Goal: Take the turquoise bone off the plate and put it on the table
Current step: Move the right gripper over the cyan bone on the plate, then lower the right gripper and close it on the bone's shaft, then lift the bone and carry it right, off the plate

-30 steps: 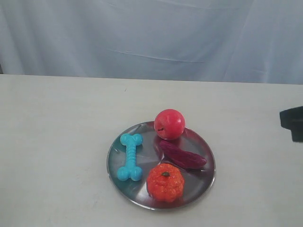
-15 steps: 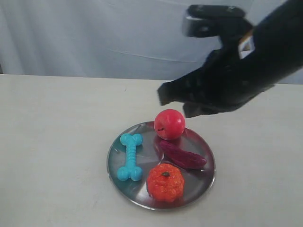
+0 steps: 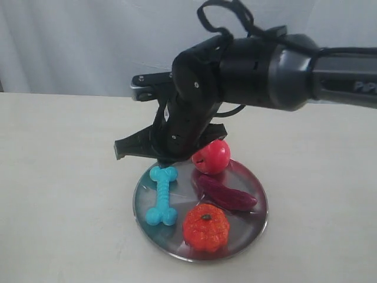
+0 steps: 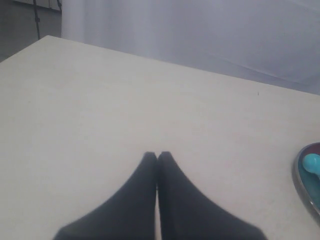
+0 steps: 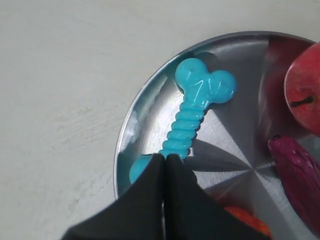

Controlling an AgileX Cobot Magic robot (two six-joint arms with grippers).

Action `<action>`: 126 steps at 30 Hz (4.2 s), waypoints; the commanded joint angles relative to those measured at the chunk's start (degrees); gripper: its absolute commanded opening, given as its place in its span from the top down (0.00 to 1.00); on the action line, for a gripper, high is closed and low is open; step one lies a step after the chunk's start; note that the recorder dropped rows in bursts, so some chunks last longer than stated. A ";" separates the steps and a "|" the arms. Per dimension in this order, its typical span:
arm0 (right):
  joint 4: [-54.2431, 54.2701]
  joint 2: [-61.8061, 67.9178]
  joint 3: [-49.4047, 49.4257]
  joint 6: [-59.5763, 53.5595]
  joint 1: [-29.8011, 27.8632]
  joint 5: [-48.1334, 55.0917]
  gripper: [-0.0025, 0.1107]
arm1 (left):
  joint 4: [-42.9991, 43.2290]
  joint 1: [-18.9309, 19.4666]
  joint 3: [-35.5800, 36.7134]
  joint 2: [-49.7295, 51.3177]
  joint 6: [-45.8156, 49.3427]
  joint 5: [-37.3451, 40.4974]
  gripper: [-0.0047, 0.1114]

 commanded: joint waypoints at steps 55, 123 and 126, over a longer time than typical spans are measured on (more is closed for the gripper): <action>-7.00 14.93 -1.39 10.48 0.10 -9.68 0.42 | -0.19 -0.30 0.15 -0.07 -0.11 -0.30 0.96; -12.97 -20.88 15.34 0.99 -23.17 11.18 0.82 | -0.19 -0.30 0.15 -0.07 -0.11 -0.30 0.96; -11.27 -20.67 22.78 0.99 -26.73 2.16 0.82 | -0.19 -0.30 0.15 -0.07 -0.11 -0.30 0.96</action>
